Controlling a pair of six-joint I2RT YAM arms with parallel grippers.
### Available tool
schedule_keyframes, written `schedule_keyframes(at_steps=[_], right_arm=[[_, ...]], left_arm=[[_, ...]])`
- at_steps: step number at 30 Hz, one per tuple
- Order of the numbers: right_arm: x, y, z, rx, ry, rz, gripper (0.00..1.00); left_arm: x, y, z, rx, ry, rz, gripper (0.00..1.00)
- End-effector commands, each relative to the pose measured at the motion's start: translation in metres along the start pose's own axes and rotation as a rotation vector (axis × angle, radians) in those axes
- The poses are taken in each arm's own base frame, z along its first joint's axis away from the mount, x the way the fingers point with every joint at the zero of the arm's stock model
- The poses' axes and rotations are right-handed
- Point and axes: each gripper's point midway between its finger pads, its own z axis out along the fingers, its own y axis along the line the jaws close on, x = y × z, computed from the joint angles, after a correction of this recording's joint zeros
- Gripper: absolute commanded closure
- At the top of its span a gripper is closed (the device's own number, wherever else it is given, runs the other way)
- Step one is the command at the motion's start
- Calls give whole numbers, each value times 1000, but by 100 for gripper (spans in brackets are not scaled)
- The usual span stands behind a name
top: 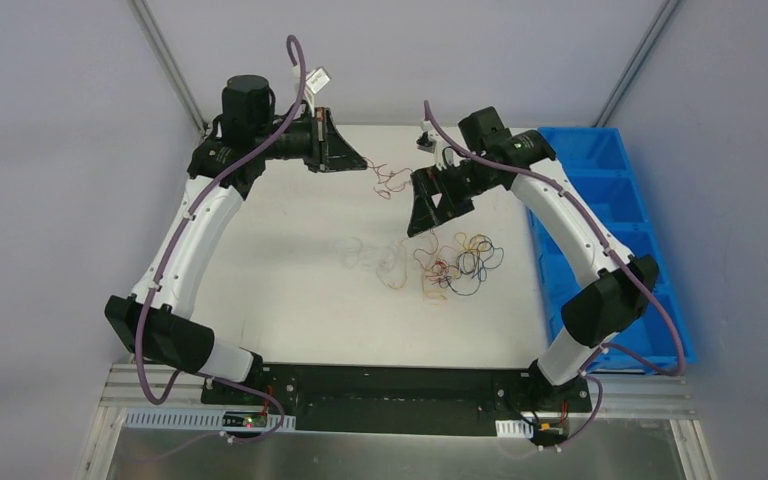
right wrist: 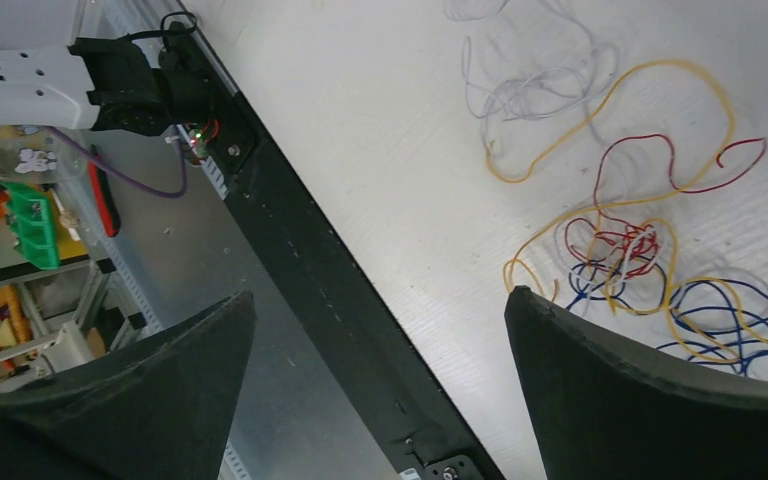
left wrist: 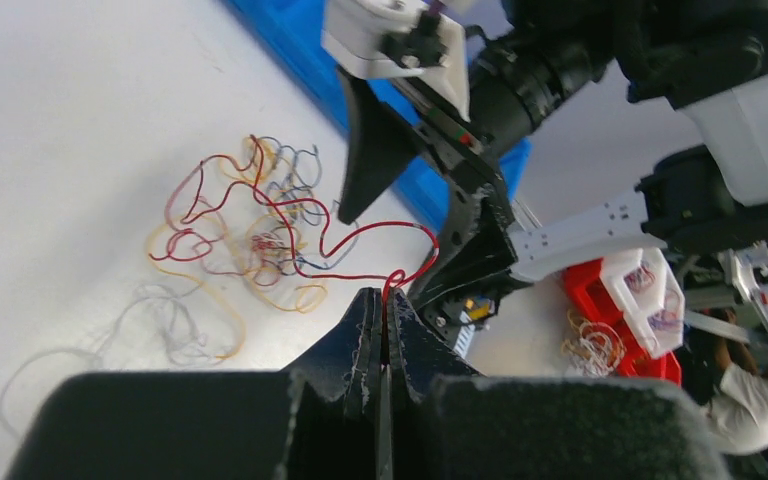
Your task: Untangle the cables
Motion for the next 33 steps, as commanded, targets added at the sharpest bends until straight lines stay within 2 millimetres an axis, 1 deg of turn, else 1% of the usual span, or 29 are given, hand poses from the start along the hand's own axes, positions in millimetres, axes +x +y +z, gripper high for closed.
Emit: schedule_keyframes(at_steps=[1, 3, 6, 8, 10, 12, 14, 16, 18, 19, 21, 25, 28, 30, 31, 32, 33], right_arm=[[-10, 28, -7, -103, -15, 56, 1], [-19, 30, -18, -84, -74, -6, 1], [-35, 36, -41, -26, -219, -160, 1], [-39, 43, -57, 2, -296, -252, 2], [-39, 49, -67, 31, -343, -334, 6], [-36, 54, -71, 58, -358, -422, 7], [-37, 58, -69, 80, -361, -519, 7], [-43, 60, -64, 91, -368, -590, 7], [-52, 62, -59, 92, -383, -620, 7], [-56, 63, -56, 90, -385, -636, 8], [-59, 68, -49, 75, -378, -669, 13], [-55, 72, -34, 51, -345, -718, 32], [-57, 71, -27, 47, -354, -742, 50], [-60, 72, -26, 46, -364, -744, 69], [-61, 73, -27, 48, -367, -746, 82], [-62, 72, -29, 58, -370, -747, 88], [-61, 71, -30, 69, -370, -748, 99]], left_arm=[[14, -36, 8, 126, 28, 33, 100], [22, -34, 14, 127, 49, 6, 100], [27, -27, 19, 112, 57, -13, 100], [29, -27, 22, 117, 67, -16, 100], [33, -29, 26, 134, 85, -20, 100], [37, -31, 30, 150, 105, -27, 100], [41, -33, 33, 166, 123, -37, 100], [44, -36, 37, 185, 142, -48, 100], [47, -42, 39, 209, 160, -50, 100], [49, -45, 40, 221, 168, -49, 100], [50, -48, 41, 232, 178, -55, 100], [51, -52, 41, 247, 187, -67, 100], [51, -55, 40, 258, 192, -67, 100], [52, -53, 42, 256, 198, -80, 100], [52, -53, 42, 253, 197, -81, 100], [52, -52, 42, 251, 194, -77, 100], [50, -50, 41, 243, 186, -72, 100]])
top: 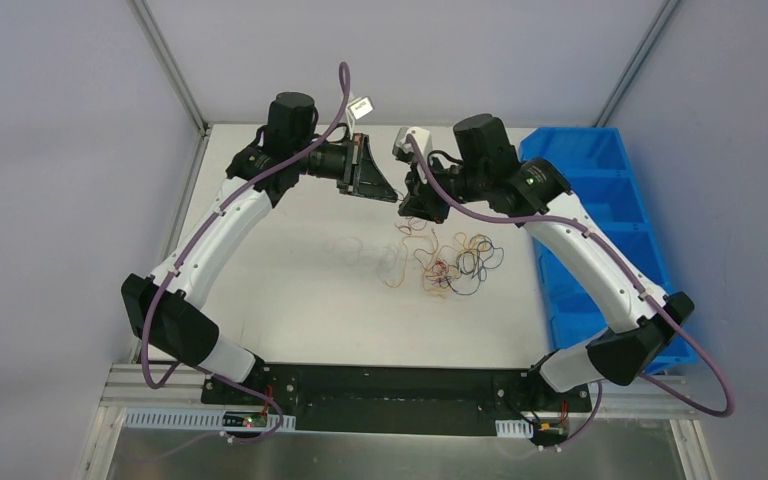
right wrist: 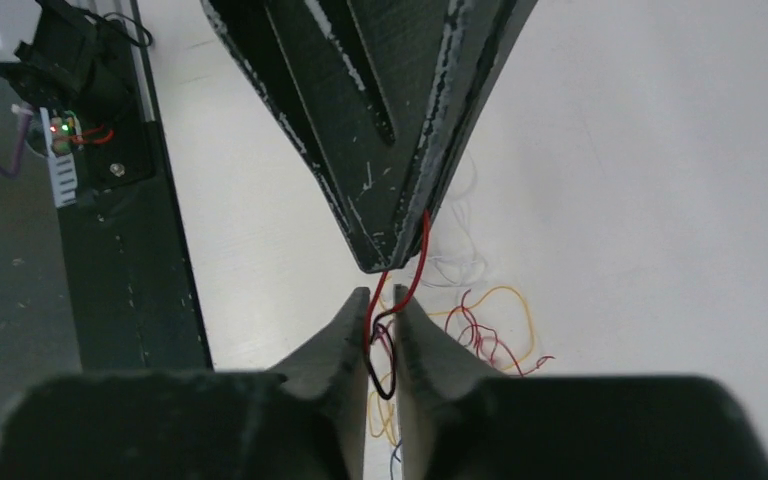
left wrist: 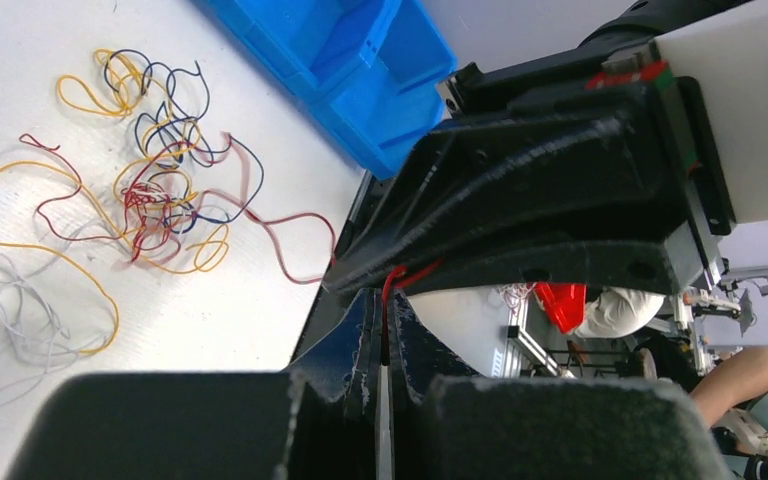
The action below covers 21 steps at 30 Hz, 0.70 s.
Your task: Untangle the cables
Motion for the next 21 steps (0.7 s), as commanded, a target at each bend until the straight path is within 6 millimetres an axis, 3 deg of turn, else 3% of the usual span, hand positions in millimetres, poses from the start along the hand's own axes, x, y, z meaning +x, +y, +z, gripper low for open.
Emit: schedule_keyframes(at_steps=[1, 3, 5, 8, 10, 17, 21], right_arm=[[-19, -9, -11, 56, -64, -70, 100], [-15, -20, -20, 96, -60, -39, 100], [-10, -43, -33, 154, -66, 34, 100], [5, -97, -60, 285, -66, 149, 100], [13, -137, -76, 371, -68, 199, 100], [30, -266, -154, 618, -177, 369, 100], [58, -328, -190, 735, -205, 442, 100]], left_arm=[[-13, -16, -4, 39, -26, 62, 94], [-28, -9, -15, 6, -69, 68, 70], [-49, 4, -34, -48, -134, 82, 48], [-83, 24, -69, -146, -245, 100, 28], [-97, 35, -89, -198, -295, 113, 2], [-98, 52, -116, -322, -331, 203, 1], [-88, 67, -123, -395, -312, 216, 1]])
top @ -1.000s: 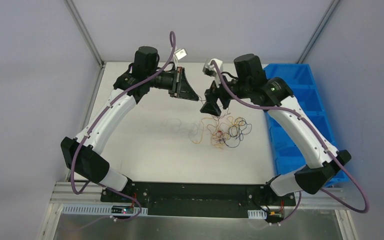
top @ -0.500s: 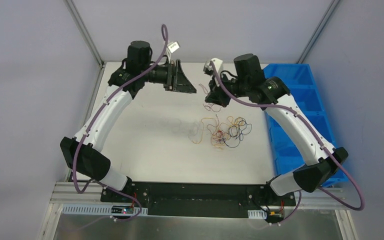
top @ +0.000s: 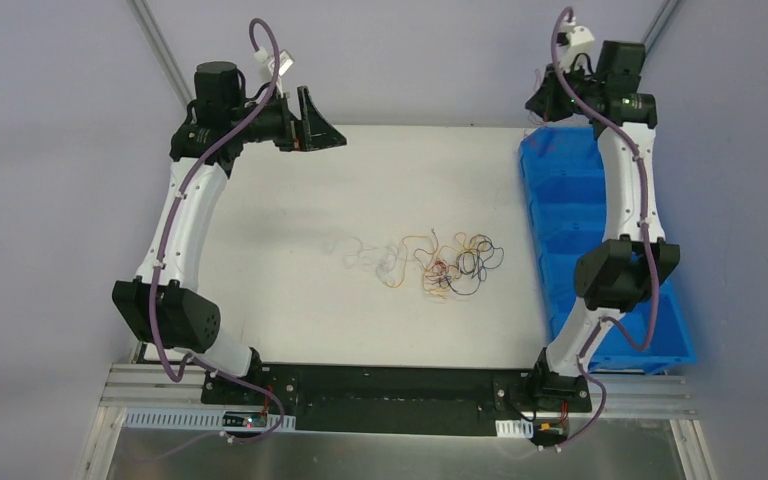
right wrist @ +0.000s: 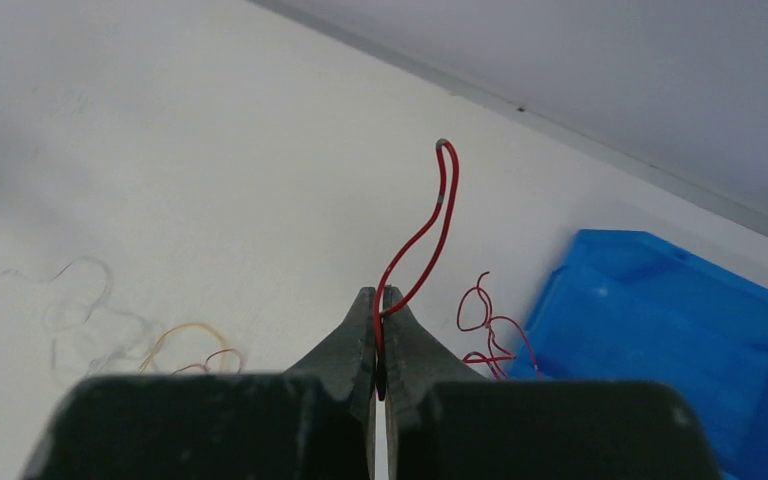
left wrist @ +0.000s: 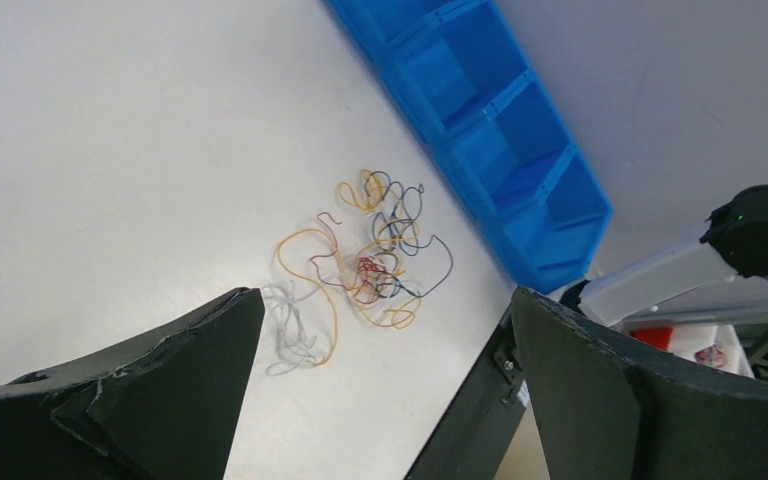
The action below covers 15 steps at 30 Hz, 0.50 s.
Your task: Untangle the cables
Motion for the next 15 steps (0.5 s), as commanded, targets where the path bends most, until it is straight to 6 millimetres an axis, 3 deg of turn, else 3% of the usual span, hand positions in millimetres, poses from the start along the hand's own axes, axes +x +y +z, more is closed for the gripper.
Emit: schedule_keyframes(at_steps=[1, 8, 12, 15], right_arm=[[-21, -62, 1, 86, -85, 71, 100], [20, -153, 21, 256, -69, 95, 100], [35, -188, 16, 360, -42, 104, 72], [19, -192, -8, 383, -78, 144, 46]], left_arm=[[1, 2, -19, -73, -18, 130, 1], [21, 25, -30, -184, 24, 182, 1], [35, 38, -39, -253, 61, 217, 1], [40, 46, -46, -320, 65, 235, 1]])
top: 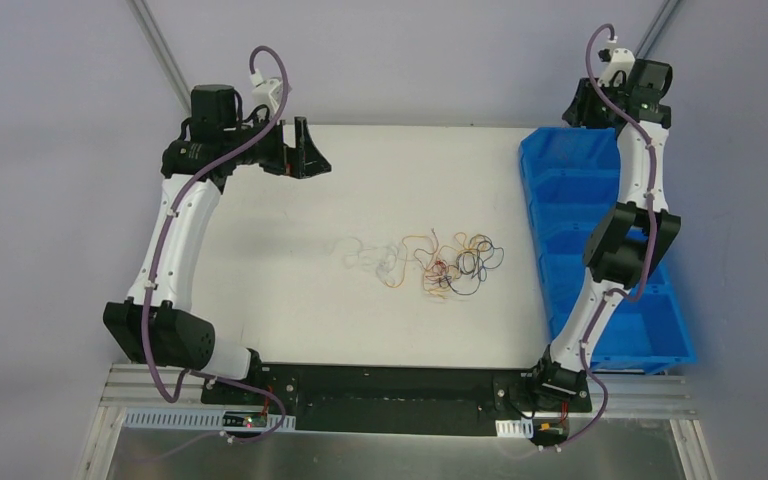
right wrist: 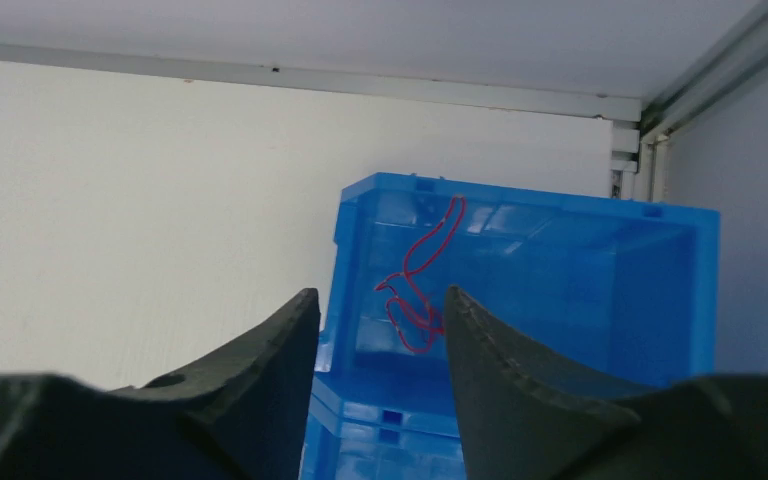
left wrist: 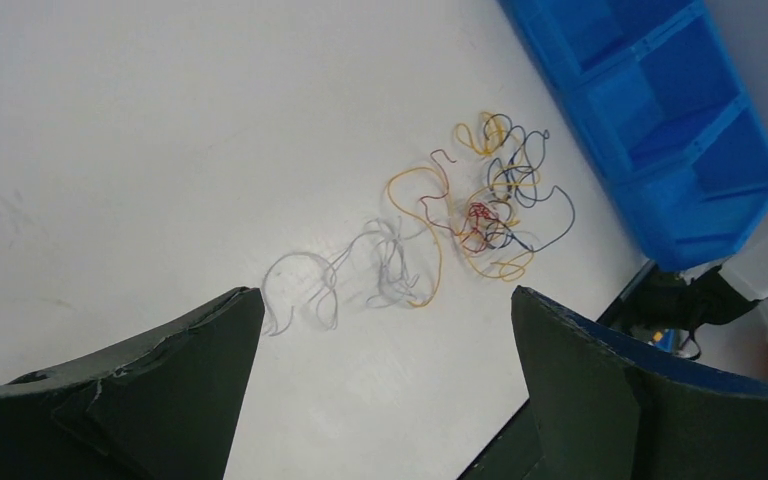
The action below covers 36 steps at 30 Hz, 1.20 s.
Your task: Untangle the cables
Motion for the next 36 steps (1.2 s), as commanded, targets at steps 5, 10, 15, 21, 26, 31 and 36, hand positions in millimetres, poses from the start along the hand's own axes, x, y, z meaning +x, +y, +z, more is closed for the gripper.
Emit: schedule_keyframes(at_steps=[5, 10, 15, 21, 26, 31, 36], right_arm=[[-65, 17, -86, -7, -142, 6, 19], [3, 103, -135, -263, 119, 44, 12], [100, 181, -172, -436, 383, -11, 12], [191, 238, -187, -551, 582, -182, 16], [234, 251, -162, -556, 675, -296, 18], [258, 264, -132, -568, 717, -371, 21], [255, 289, -111, -584, 682, -394, 24]], left_arm=[[23, 13, -17, -102, 30, 64, 1], [45, -5, 1, 58, 106, -55, 1], [68, -9, 21, 125, 191, -126, 1], [88, -23, 35, 176, 257, -133, 10], [100, -33, 39, 201, 291, -126, 11], [109, -34, 41, 200, 313, -142, 11], [119, -31, 40, 186, 331, -161, 15]])
